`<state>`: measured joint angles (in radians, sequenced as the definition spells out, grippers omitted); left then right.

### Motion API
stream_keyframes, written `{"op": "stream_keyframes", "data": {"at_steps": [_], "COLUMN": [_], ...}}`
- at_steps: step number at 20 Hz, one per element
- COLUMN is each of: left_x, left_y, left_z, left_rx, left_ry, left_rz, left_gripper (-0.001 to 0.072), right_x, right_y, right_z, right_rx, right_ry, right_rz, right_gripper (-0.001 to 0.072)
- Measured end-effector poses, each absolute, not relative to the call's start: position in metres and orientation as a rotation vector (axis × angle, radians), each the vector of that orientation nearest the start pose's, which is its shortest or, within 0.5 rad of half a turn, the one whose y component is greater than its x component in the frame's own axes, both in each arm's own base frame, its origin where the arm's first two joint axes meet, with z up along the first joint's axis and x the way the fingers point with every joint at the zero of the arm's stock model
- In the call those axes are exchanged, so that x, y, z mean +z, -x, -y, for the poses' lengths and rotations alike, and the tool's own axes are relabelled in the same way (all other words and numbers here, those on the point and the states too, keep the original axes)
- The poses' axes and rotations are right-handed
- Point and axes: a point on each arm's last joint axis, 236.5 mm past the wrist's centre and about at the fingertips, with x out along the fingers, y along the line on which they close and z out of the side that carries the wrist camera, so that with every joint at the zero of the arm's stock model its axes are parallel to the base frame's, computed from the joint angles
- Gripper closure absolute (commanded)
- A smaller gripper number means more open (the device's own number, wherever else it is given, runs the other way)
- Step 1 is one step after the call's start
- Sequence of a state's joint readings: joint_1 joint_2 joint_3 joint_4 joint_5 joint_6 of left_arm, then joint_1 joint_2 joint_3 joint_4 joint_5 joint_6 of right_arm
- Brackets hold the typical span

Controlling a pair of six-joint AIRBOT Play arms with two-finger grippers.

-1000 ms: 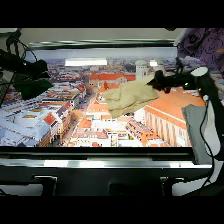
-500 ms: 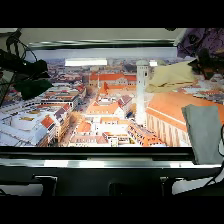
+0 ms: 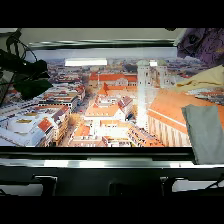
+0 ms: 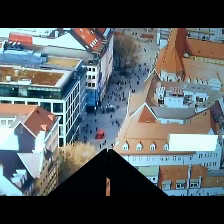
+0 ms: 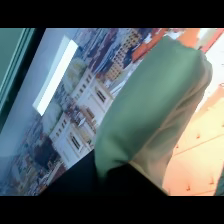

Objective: Fold the clothes and pants, and hang the long-sleeved shirts on hangers.

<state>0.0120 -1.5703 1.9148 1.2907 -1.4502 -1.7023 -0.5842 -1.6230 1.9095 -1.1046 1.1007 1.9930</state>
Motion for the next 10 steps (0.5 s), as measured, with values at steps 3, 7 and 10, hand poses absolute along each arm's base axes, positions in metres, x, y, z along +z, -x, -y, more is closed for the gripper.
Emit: {"op": "stream_keyframes", "data": {"at_steps": [3, 7, 10], "left_x": [0.145, 0.144, 0.142], "left_y": [-0.478, -0.475, -0.471], "left_z": [0.059, 0.059, 0.059], "left_rx": [-0.148, -0.148, -0.149], "left_ry": [0.308, 0.306, 0.304], "left_rz": [-1.115, -1.130, -1.147], "left_gripper": [0.0684, 0.0683, 0.0684], "right_x": [0.180, 0.182, 0.177], "right_y": [-0.486, -0.454, -0.430], "right_z": [0.240, 0.251, 0.251], "right_rx": [-0.487, -0.592, -0.650], "right_ry": [-0.928, -0.856, -0.825], "right_rz": [-0.631, -0.686, -0.757], "right_gripper": [0.0688, 0.0688, 0.0687]}}
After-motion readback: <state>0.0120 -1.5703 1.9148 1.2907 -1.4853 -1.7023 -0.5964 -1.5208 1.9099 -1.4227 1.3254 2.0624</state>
